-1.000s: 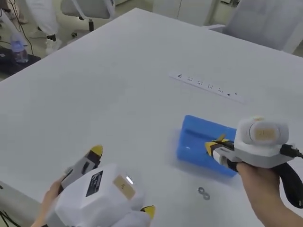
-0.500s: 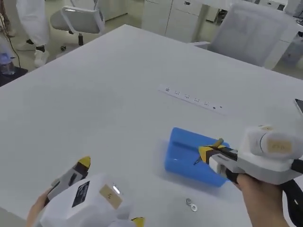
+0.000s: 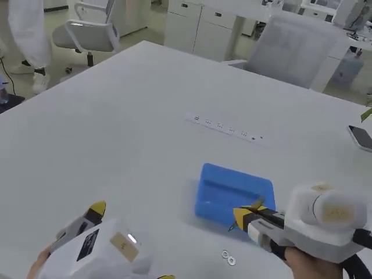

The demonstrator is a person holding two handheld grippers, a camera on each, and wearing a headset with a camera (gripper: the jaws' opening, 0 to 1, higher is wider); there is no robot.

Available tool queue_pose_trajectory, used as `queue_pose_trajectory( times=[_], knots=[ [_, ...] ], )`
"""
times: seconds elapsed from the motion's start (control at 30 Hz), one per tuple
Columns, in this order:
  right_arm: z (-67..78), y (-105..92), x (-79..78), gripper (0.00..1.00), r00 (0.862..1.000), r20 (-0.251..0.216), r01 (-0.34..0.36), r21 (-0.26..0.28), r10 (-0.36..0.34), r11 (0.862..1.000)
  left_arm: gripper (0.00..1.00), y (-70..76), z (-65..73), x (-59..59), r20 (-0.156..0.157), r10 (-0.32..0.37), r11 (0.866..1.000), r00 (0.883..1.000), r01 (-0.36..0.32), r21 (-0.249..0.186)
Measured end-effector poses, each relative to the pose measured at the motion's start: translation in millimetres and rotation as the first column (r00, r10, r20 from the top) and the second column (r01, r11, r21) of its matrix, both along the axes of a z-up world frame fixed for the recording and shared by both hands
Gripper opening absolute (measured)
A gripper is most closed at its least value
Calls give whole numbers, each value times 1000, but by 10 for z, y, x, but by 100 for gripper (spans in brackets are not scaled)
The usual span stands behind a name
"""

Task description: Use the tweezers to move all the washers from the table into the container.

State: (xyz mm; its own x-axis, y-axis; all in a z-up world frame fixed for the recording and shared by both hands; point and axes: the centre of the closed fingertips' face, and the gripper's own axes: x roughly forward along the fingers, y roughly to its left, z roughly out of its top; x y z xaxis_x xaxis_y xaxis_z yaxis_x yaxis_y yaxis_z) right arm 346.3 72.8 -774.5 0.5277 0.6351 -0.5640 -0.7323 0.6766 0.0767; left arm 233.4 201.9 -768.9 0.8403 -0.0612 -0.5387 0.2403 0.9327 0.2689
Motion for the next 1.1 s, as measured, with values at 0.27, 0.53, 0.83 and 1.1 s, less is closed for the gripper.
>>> queue_pose_trajectory(
  times=[0.27,0.53,0.83,1.1],
  knots=[
    [-243,-76,-43,4,999,-49,3,-20,-4,1000,94,-26,-7,-4,-6,-14,1000,1000,14,11],
    [-303,-90,-87,4,997,-72,13,-18,-15,1000,95,-46,15,-9,-8,-20,1000,1000,20,-10],
    [-347,-81,-89,4,998,-63,17,-32,-19,999,95,-59,43,-16,-10,-26,999,1000,25,-20],
    [-349,-105,-90,4,997,-67,35,-15,-36,999,95,-44,68,-21,-7,-19,999,1000,19,-27]
  ],
)
